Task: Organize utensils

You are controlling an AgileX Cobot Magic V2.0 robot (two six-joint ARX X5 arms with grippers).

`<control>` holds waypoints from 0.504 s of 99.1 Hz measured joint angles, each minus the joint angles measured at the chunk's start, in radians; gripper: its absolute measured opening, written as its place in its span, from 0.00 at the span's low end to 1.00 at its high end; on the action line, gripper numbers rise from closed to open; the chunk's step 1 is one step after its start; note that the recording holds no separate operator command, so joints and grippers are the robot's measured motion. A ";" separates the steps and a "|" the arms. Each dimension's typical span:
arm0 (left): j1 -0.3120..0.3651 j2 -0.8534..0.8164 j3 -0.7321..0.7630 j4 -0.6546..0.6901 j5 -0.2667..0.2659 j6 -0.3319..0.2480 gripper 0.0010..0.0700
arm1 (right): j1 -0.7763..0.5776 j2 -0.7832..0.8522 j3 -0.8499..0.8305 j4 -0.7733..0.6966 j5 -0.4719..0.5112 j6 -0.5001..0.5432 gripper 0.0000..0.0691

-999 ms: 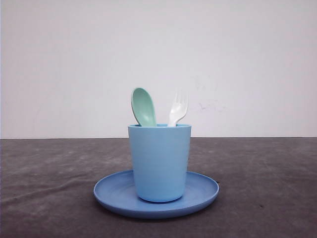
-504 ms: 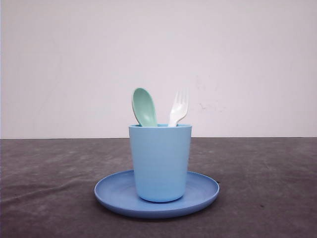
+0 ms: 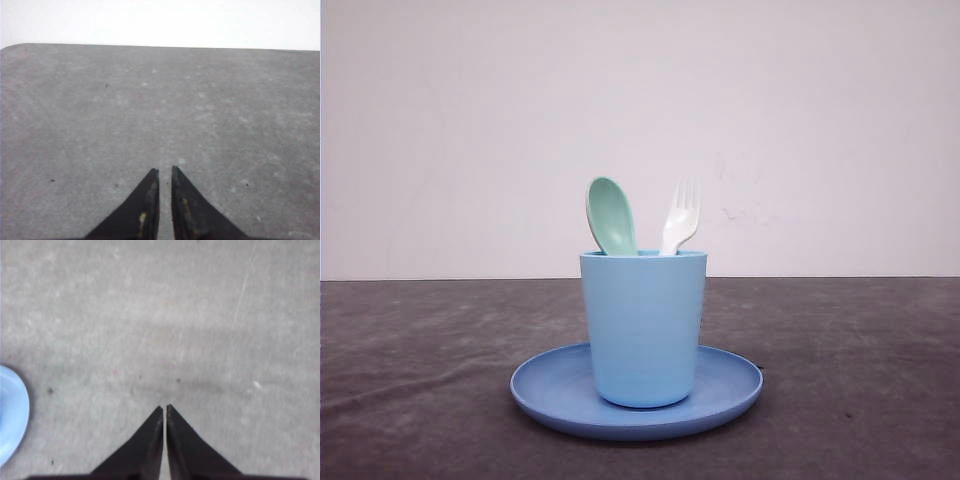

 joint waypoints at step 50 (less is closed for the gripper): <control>0.000 0.000 0.000 0.000 0.000 0.000 0.01 | 0.000 0.000 0.000 0.127 0.000 0.000 0.01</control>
